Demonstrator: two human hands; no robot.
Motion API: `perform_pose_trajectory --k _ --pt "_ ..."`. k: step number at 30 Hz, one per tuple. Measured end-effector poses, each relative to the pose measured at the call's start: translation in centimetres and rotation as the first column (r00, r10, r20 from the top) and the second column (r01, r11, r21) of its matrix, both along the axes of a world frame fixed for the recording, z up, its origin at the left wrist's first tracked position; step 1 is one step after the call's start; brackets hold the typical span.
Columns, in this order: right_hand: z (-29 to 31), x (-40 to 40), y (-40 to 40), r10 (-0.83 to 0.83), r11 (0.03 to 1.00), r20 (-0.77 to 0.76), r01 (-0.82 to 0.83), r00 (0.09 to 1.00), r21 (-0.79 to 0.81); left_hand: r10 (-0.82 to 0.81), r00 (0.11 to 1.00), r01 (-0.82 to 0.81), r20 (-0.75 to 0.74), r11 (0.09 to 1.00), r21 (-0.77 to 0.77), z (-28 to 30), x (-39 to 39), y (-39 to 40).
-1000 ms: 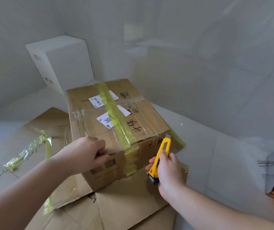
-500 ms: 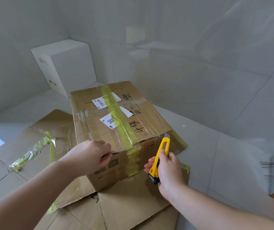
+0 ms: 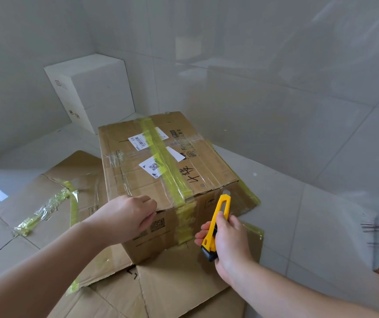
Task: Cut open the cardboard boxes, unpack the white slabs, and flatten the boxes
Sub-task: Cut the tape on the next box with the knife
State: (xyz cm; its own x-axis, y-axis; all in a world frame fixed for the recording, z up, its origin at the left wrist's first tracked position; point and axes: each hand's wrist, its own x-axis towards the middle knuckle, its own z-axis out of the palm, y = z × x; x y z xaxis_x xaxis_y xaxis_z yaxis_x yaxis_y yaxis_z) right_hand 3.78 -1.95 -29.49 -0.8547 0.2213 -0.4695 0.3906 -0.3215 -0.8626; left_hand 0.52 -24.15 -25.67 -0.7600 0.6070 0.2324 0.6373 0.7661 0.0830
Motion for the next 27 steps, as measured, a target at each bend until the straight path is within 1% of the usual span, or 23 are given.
perform_pose_trajectory --k 9,17,23,27 --pt "0.0 0.1 -0.5 0.001 1.0 -0.013 -0.001 1.0 0.002 -0.002 1.0 0.002 -0.001 1.0 0.027 0.0 0.2 0.0" --pt "0.5 0.1 -0.6 0.023 0.999 0.004 -0.022 1.0 -0.042 0.0 1.0 0.0 0.005 1.0 0.019 -0.1 0.2 0.0" --pt "0.8 0.5 -1.5 0.127 0.99 0.043 -0.124 0.991 -0.07 0.001 1.0 -0.002 0.012 0.999 0.035 -0.2 0.1 0.0" --pt "0.5 0.9 -1.7 0.17 0.985 0.065 -0.169 0.983 -0.026 0.002 1.0 -0.002 0.011 0.999 0.033 -0.1 0.1 0.0"
